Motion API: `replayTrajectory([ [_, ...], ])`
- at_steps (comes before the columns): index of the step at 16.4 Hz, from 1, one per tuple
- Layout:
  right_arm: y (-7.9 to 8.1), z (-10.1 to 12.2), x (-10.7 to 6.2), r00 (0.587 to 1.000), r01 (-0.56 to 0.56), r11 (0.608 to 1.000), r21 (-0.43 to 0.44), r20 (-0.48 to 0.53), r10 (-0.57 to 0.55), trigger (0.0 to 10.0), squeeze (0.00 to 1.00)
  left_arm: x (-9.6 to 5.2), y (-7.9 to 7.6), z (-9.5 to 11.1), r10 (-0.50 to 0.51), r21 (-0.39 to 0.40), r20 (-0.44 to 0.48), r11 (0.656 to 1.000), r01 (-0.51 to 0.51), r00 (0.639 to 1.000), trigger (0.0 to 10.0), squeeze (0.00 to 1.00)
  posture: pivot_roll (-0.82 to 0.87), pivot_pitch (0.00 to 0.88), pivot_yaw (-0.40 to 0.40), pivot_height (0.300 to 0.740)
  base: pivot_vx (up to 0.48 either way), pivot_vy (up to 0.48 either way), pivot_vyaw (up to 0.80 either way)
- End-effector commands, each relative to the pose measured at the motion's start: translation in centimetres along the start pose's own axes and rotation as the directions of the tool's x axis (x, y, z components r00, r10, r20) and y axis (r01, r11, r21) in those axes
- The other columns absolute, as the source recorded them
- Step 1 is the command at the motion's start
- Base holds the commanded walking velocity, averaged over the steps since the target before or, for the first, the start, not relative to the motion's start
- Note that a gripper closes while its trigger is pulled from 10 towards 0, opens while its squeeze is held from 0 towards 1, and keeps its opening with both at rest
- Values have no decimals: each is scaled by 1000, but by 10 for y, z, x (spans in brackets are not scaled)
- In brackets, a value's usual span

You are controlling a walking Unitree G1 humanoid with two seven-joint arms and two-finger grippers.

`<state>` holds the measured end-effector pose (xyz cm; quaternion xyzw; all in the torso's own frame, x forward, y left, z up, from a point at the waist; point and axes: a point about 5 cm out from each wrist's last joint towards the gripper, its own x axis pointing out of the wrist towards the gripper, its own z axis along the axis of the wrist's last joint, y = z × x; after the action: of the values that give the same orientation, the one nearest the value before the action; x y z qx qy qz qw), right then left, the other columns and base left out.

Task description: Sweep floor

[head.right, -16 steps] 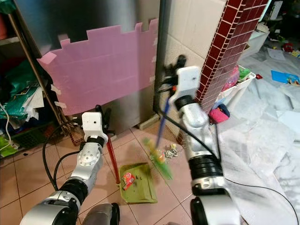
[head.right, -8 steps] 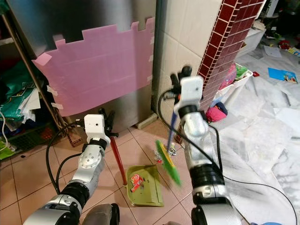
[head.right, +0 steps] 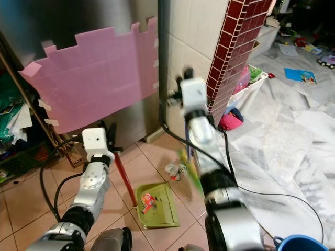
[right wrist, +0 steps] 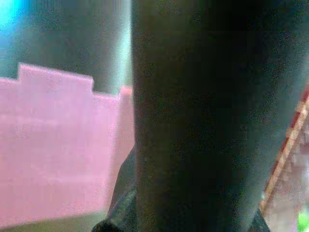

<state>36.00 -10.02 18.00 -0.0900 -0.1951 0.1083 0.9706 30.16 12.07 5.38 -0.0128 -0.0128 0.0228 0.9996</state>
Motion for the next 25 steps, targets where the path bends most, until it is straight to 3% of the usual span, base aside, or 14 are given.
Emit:
replayTrajectory([
  [1,3,26,13,991,-14,1000,-27,133,18,10000,0,-2,6,-3,20,21,-19,1000,-20,1000,10000,0,41,0,-29,740,0,0,0],
  [3,10,35,20,983,-50,999,-15,175,52,10000,0,-5,7,-2,35,16,-14,999,-35,999,10000,0,62,0,-42,740,0,0,0],
  [5,20,29,20,980,-101,995,5,173,98,10000,0,-8,6,0,37,13,-11,999,-37,999,10000,0,86,4,-49,740,0,0,0],
  [9,59,2,-1,948,-295,955,-41,112,297,10000,0,-16,13,5,50,32,5,998,-50,999,10000,0,169,71,-53,740,0,0,0],
  [11,83,-13,-16,907,-417,909,-20,59,418,10000,0,-25,19,7,63,47,5,997,-63,998,10000,0,191,83,-53,740,0,0,0],
  [12,98,-21,-26,862,-506,862,14,33,505,10000,0,-30,24,6,72,54,-4,996,-72,997,10000,0,198,82,-51,740,0,0,0],
  [14,107,-27,-39,792,-611,791,36,28,610,10000,0,-32,26,7,76,60,-11,995,-75,997,10000,0,198,79,-48,740,0,0,0],
  [16,98,-32,-46,723,-690,720,73,20,691,10000,0,-26,26,12,72,64,-13,995,-72,997,10000,0,181,78,-37,740,0,0,0],
  [18,79,-34,-47,680,-731,677,83,13,733,10000,0,-25,25,14,60,64,-17,996,-59,998,10000,0,162,77,-25,740,0,0,0],
  [20,58,-30,-46,650,-757,646,99,21,759,10000,0,-26,25,15,53,66,-24,997,-51,998,10000,0,140,70,-13,740,0,0,0],
  [21,58,-30,-46,650,-757,646,99,21,759,10000,0,-26,25,15,53,66,-24,997,-51,998,10000,0,140,70,-13,740,0,0,0],
  [23,45,-18,-48,593,-802,583,129,55,804,10000,0,-26,28,13,51,74,-40,996,-48,998,10000,0,119,54,-13,740,0,0,0],
  [25,38,-2,-54,496,-861,476,179,86,864,10000,0,-21,25,12,48,74,-49,996,-45,998,10000,0,103,40,-11,740,0,0,0],
])
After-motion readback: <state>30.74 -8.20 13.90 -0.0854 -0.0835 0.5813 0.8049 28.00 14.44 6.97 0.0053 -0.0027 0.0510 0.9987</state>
